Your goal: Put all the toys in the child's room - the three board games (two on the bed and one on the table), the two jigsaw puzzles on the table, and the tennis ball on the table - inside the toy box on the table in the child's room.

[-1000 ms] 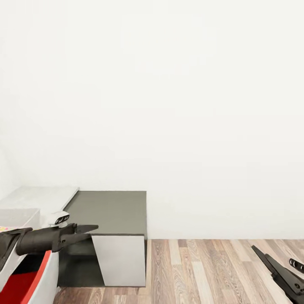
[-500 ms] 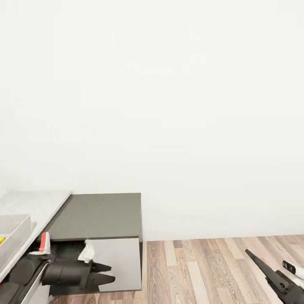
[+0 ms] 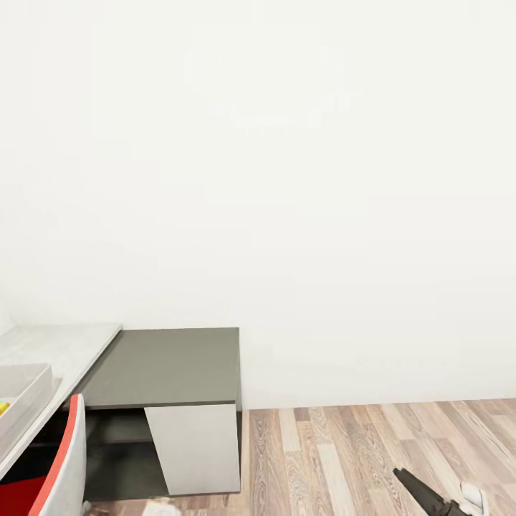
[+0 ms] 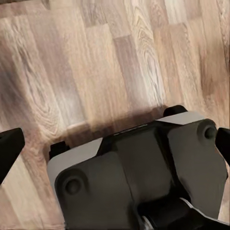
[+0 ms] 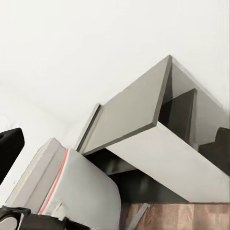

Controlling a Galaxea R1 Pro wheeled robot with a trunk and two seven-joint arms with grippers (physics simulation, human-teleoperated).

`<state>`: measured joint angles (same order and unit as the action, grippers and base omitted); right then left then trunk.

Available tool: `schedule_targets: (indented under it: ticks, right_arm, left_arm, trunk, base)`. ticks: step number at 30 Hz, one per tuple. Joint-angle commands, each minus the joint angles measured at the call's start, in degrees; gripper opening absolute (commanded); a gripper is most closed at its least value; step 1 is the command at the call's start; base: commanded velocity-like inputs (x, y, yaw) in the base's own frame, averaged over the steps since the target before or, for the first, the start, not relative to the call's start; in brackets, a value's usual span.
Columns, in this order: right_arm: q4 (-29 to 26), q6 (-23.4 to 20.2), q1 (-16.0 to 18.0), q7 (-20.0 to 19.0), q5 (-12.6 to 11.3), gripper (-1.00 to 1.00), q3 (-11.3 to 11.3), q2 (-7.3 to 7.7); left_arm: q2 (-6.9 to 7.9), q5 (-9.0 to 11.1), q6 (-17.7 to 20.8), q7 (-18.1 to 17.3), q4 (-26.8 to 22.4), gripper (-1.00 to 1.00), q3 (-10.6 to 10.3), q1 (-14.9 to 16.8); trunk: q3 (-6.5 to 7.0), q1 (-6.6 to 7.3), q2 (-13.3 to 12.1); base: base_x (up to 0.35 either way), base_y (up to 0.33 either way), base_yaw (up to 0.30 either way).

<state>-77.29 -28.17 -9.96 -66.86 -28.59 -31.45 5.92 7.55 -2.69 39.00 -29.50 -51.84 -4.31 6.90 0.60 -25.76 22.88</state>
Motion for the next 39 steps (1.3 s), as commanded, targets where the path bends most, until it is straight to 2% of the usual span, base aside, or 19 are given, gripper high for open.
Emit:
schedule_targets:
  ticks: [1, 4, 5, 7, 11, 14, 18, 20, 22, 23, 24, 25, 26, 27, 29, 30, 31, 34, 39]
  right_arm:
    - [0.90, 0.04, -0.02, 0.30, 0.12, 1.00, 0.02, 0.02]
    - [5.85, 3.15, -0.05, 2.55, 3.16, 1.00, 0.19, -0.01]
    - [6.66, 3.72, -0.05, 3.02, 3.76, 1.00, 0.22, -0.02]
    - [9.80, 6.31, -0.06, 5.13, 6.48, 1.00, 0.35, -0.11]
    - [15.17, 10.26, -0.03, 8.89, 10.84, 1.00, 0.80, -0.90]
    - [20.80, 14.41, -0.03, 13.85, 14.50, 1.00, 0.98, -1.55]
    - [25.39, 18.50, -0.05, 19.94, 17.77, 1.00, 1.69, -1.80]
    - [27.70, 20.25, -0.06, 23.71, 19.71, 1.00, 2.89, -1.97]
    - [30.80, 21.85, -0.06, 29.89, 22.26, 1.00, 5.24, -2.41]
    - [31.54, 22.11, -0.04, 31.69, 22.82, 1.00, 5.89, -2.62]
    - [32.91, 22.49, -0.05, 35.55, 23.79, 1.00, 7.26, -3.11]
    - [33.54, 22.61, -0.05, 37.59, 24.19, 1.00, 7.96, -3.41]
    - [34.62, 22.79, -0.02, 41.69, 24.81, 1.00, 9.44, -3.99]
    - [35.10, 22.85, -0.03, 43.71, 25.05, 1.00, 10.20, -4.23]
    - [37.08, 22.98, -0.02, 51.30, 25.69, 1.00, 13.63, -4.90]
    - [37.58, 23.00, -0.03, 53.02, 25.76, 1.00, 14.56, -5.00]
    - [38.98, 23.06, 0.00, 57.67, 25.89, 1.00, 17.19, -5.22]
    - [40.46, 23.07, 0.02, 62.73, 25.86, 1.00, 20.37, -5.36]
    - [42.58, 23.06, 0.01, 65.07, 25.72, 1.00, 21.84, -5.39]
  left_arm:
    - [-0.31, -0.21, -1.05, 1.40, 1.42, 1.00, -0.08, 0.03]
    - [-1.57, -0.19, -7.68, 7.95, 8.73, 1.00, -0.09, 0.04]
    - [-1.71, -0.20, -8.63, 8.62, 9.88, 1.00, -0.09, 0.04]
    - [-2.04, -0.21, -12.06, 10.25, 14.03, 1.00, 0.00, 0.04]
    - [-2.20, -0.27, -17.37, 11.14, 19.07, 1.00, 0.17, 0.04]
    - [-2.25, -0.27, -21.31, 12.10, 22.70, 1.00, 0.32, 0.04]
    - [-2.27, 0.03, -26.92, 17.13, 27.49, 1.00, 0.41, 0.04]
    - [-2.27, 0.24, -29.73, 21.00, 29.82, 1.00, 0.47, 0.04]
    - [-2.30, 0.44, -32.95, 27.13, 33.14, 1.00, 0.55, 0.04]
    - [-2.32, 0.49, -33.56, 28.67, 33.91, 1.00, 0.56, 0.04]
    - [-2.35, 0.57, -34.55, 31.57, 35.28, 1.00, 0.58, 0.04]
    - [-2.37, 0.61, -34.93, 32.87, 35.85, 1.00, 0.59, 0.04]
    - [-2.40, 0.69, -35.48, 35.07, 36.70, 1.00, 0.60, 0.04]
    - [-2.41, 0.72, -35.66, 35.90, 37.00, 1.00, 0.62, 0.04]
    - [-2.43, 0.79, -36.07, 37.99, 37.84, 1.00, 0.81, 0.04]
    - [-2.44, 0.78, -36.11, 38.32, 38.03, 1.00, 0.97, 0.04]
    - [-2.53, 0.77, -36.22, 38.99, 38.82, 1.00, 1.68, 0.04]
    - [-2.71, 0.73, -36.32, 39.51, 40.35, 1.00, 3.22, 0.04]
    - [-2.79, 0.68, -36.40, 39.74, 41.97, 1.00, 5.23, 0.04]
  trunk:
    - [0.00, -0.02, 0.04]
    - [0.00, -0.02, 0.04]
    - [0.00, -0.02, 0.04]
    - [0.00, -0.02, 0.04]
    - [0.00, -0.02, 0.04]
    - [0.00, -0.02, 0.04]
    - [0.00, -0.02, 0.04]
    - [0.00, -0.02, 0.04]
    - [0.00, -0.02, 0.04]
    - [0.00, -0.02, 0.04]
    - [0.00, -0.02, 0.04]
    - [0.00, -0.02, 0.04]
    - [0.00, -0.02, 0.04]
    - [0.00, -0.02, 0.04]
    - [0.00, -0.02, 0.04]
    - [0.00, -0.02, 0.04]
    - [0.00, -0.02, 0.04]
    - [0.00, -0.02, 0.04]
    - [0.00, -0.02, 0.04]
  base:
    - [0.000, 0.000, 0.000]
    - [0.000, 0.000, 0.000]
    - [0.000, 0.000, 0.000]
    - [0.000, 0.000, 0.000]
    - [0.000, 0.000, 0.000]
    - [0.000, 0.000, 0.000]
    - [0.000, 0.000, 0.000]
    - [0.000, 0.000, 0.000]
    - [0.000, 0.000, 0.000]
    - [0.000, 0.000, 0.000]
    - [0.000, 0.000, 0.000]
    - [0.000, 0.000, 0.000]
    - [0.000, 0.000, 0.000]
    - [0.000, 0.000, 0.000]
    - [0.000, 0.000, 0.000]
    - [0.000, 0.000, 0.000]
    - [0.000, 0.000, 0.000]
    - [0.000, 0.000, 0.000]
    - [0.000, 0.000, 0.000]
